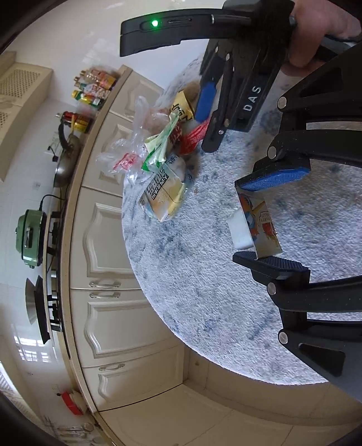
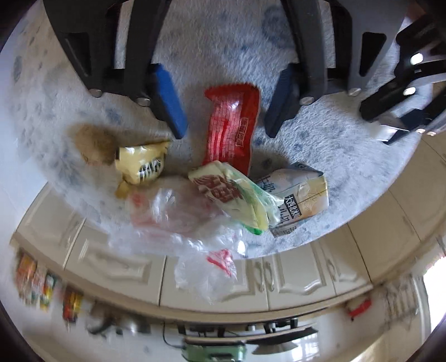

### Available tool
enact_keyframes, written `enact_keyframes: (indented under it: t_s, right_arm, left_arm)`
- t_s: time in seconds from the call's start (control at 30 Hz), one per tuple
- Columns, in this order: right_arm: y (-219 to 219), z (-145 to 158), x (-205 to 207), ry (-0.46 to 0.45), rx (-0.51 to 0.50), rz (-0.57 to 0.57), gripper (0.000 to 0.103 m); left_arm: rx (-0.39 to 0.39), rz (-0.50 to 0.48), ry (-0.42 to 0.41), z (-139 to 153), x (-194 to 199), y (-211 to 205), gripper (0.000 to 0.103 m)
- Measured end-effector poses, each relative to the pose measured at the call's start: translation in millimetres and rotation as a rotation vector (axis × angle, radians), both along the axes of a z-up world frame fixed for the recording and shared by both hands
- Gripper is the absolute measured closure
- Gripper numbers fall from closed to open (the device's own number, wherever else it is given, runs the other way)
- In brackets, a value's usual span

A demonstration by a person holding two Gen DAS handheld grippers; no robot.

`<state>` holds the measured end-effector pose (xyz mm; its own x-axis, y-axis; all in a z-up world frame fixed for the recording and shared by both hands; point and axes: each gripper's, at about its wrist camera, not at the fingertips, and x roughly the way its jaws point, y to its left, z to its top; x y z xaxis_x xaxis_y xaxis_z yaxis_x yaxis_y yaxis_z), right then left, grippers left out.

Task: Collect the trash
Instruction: 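Grasp the small juice carton with the left tool while the right tool grasps the red wrapper, then carry the juice carton and red wrapper over the bin and open both tools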

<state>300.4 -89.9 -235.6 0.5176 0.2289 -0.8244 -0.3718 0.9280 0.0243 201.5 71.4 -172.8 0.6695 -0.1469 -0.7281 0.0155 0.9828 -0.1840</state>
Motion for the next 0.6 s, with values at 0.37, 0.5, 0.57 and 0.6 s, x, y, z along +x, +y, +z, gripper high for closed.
enact_keyframes:
  t_s: [0.37,0.5,0.57,0.6]
  right_arm:
    - [-50.0,11.6,-46.9,0.022,0.096,-0.060,0.089]
    - [-76.6,25.7,-70.3,0.001,0.130,-0.096,0.089]
    - [-89.4,34.2,-80.8,-0.018,0.139,-0.113,0.089]
    - [-95.4,38.6,-86.1,-0.027,0.146,-0.121,0.089]
  left_arm:
    - [-0.023,-0.025,-0.033,8.4,-53.6,-11.6,0.063]
    - [-0.020,-0.044,-0.052,17.6,-70.9,-27.4,0.063]
    - [-0.018,-0.053,-0.063,23.3,-79.8,-37.9,0.063]
    - [-0.016,-0.057,-0.070,25.9,-84.1,-43.1,0.063]
